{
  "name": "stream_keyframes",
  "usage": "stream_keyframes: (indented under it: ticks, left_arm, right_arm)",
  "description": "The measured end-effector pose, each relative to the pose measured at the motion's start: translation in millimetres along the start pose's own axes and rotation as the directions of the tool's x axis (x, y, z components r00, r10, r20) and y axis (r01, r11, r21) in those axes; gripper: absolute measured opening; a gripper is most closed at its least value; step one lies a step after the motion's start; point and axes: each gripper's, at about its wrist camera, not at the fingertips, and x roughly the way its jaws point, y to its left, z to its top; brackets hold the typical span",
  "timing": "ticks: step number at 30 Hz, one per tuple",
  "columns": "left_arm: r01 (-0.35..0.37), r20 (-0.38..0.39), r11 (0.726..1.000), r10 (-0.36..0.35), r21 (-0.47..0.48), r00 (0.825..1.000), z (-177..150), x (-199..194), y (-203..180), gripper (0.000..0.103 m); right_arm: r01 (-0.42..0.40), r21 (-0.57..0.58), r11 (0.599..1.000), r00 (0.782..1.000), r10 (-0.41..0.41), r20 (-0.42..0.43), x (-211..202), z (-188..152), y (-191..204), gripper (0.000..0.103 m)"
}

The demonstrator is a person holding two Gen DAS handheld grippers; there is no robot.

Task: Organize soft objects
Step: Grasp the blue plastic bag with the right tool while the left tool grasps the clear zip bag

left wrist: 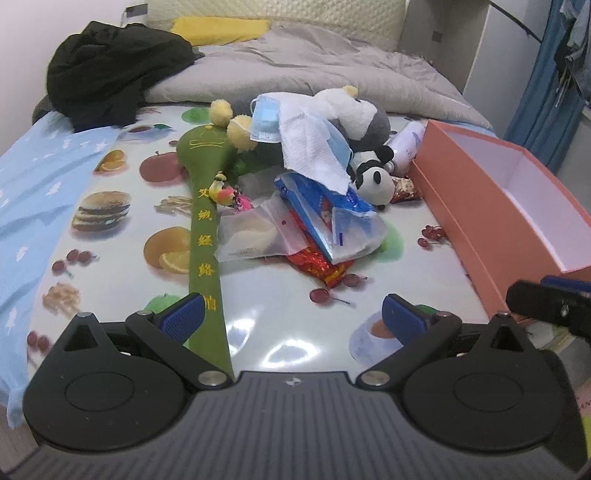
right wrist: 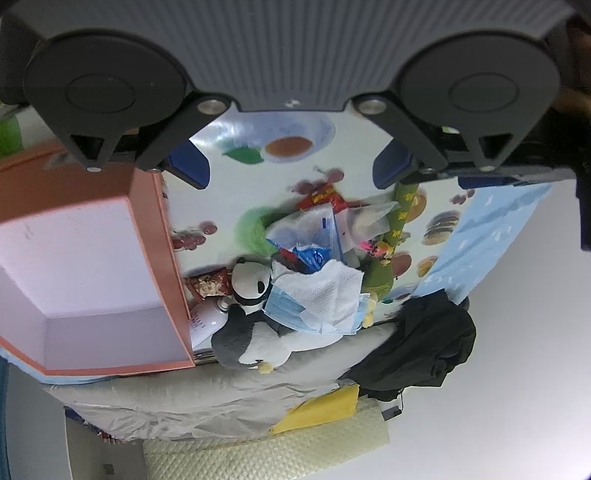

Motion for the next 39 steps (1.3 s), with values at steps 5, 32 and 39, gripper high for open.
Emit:
stream_keyframes:
  ticks: [5,32,39]
  left_arm:
    - [-0.006,-0.025,0.998,0.007,0.064,1.0,12,30,5,0.097]
    - [-0.001,-0.099,0.956,0.032,0.293,0.995,39,136,28,0.044]
    - [0.011,-0.087,0.968,0.011,0.249,0.996,42,137,32,0.014]
  right_arm:
    - [-0.038,-0.008,0.999,0.999,0.038,0.008,29,14,1,0.097]
    - [-0.047,-0.165,0.985,0.993,0.028,-0.119,180,59,32,0.073]
    - [-0.083,-0.181,0.98,0.986,0.054,-0.159,192,58,29,0.03]
